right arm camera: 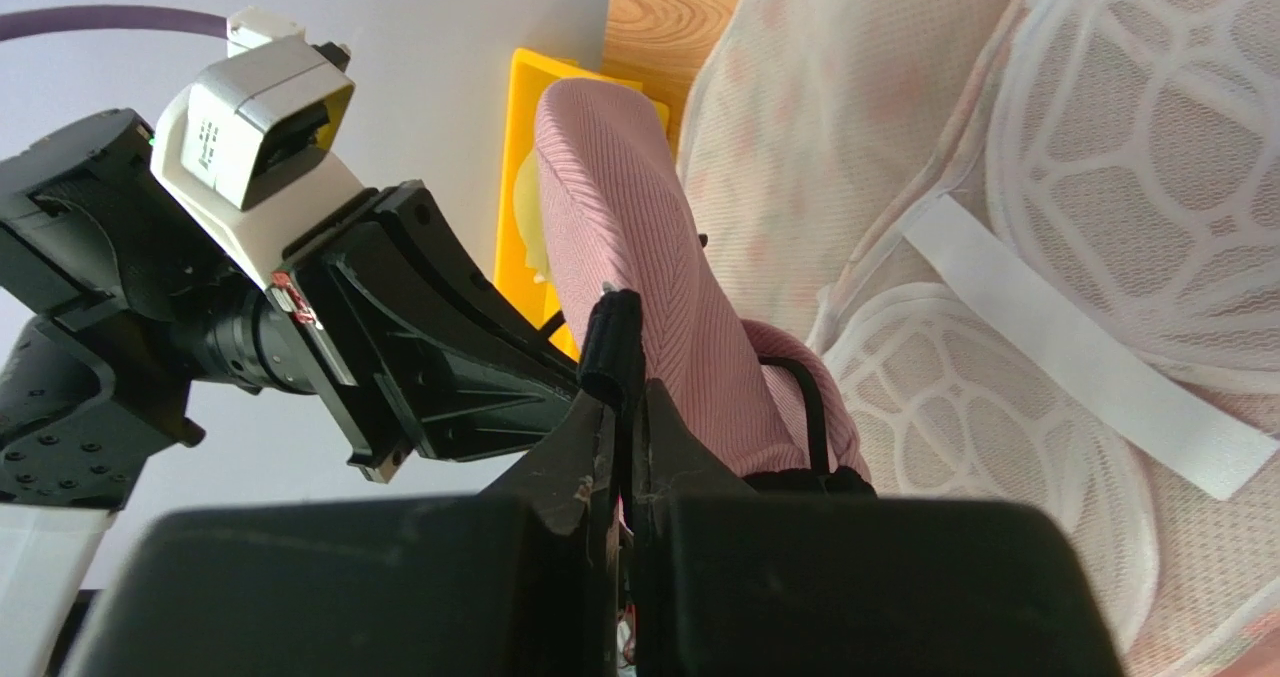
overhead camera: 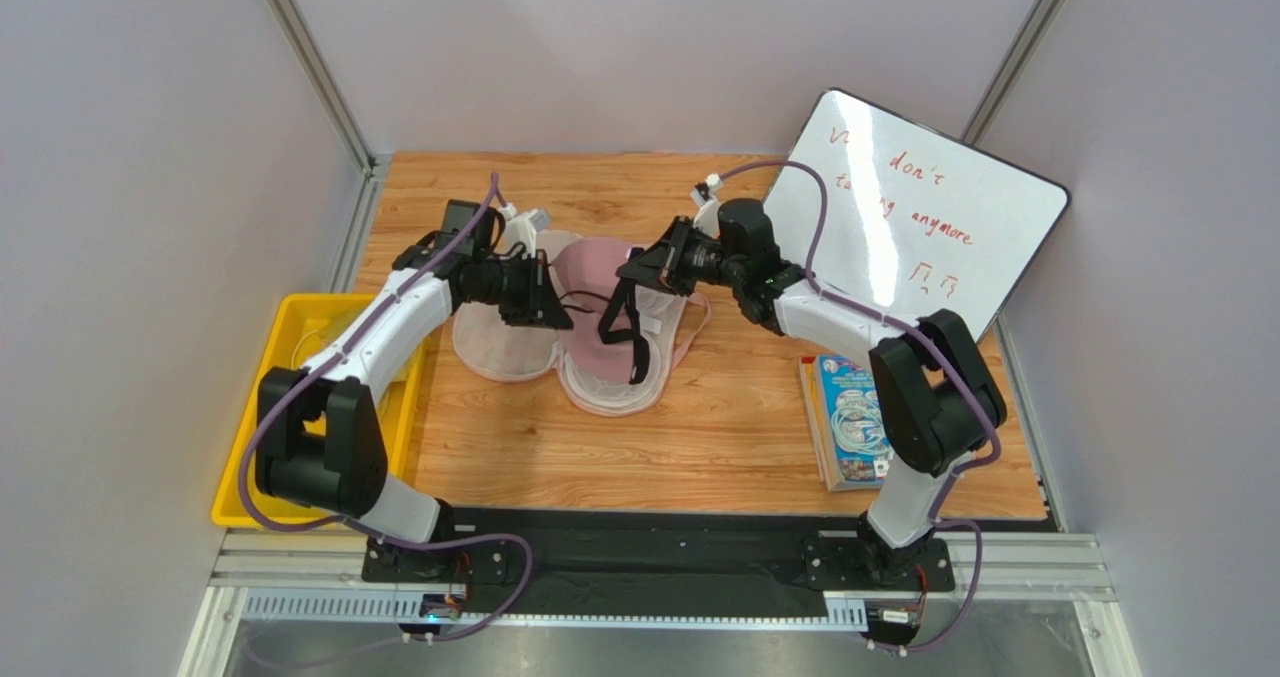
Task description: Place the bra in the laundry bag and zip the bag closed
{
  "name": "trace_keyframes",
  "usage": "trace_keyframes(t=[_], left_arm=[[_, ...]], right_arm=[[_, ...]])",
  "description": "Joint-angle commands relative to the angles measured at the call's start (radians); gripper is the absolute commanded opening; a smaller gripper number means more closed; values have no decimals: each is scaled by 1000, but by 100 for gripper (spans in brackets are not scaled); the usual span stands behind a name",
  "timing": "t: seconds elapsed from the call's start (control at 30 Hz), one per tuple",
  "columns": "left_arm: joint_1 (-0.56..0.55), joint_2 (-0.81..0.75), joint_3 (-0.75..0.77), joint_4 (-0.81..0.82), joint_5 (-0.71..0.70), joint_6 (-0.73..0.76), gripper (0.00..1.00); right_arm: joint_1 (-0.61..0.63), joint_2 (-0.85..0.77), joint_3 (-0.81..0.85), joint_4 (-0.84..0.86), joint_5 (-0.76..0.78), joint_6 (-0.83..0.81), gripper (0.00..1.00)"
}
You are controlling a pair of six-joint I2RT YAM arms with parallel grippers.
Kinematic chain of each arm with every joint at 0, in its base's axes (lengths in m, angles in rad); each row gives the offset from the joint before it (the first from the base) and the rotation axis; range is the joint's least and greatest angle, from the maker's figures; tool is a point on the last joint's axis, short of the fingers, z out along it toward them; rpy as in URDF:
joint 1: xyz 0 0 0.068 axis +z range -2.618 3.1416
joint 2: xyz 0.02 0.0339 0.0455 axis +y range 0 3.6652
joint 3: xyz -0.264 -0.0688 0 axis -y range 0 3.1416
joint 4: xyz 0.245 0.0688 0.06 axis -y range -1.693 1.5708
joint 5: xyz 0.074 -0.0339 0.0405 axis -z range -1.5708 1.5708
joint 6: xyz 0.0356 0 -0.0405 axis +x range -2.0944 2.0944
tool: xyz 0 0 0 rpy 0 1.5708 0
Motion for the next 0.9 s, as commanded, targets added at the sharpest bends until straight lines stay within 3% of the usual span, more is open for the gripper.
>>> trace_keyframes(t=[0.0,0.3,0.87], left_arm=[[14,50,70,-72,4,81,0],[39,182,125,-153,-12,161,0],[40,362,257,-189,-75,174,0]], right_arm=[[-5,43,38,104,-15,-22,0],[-21,112,56,-31,90,15,0],[-78,262,115,-35,46,-31,0]])
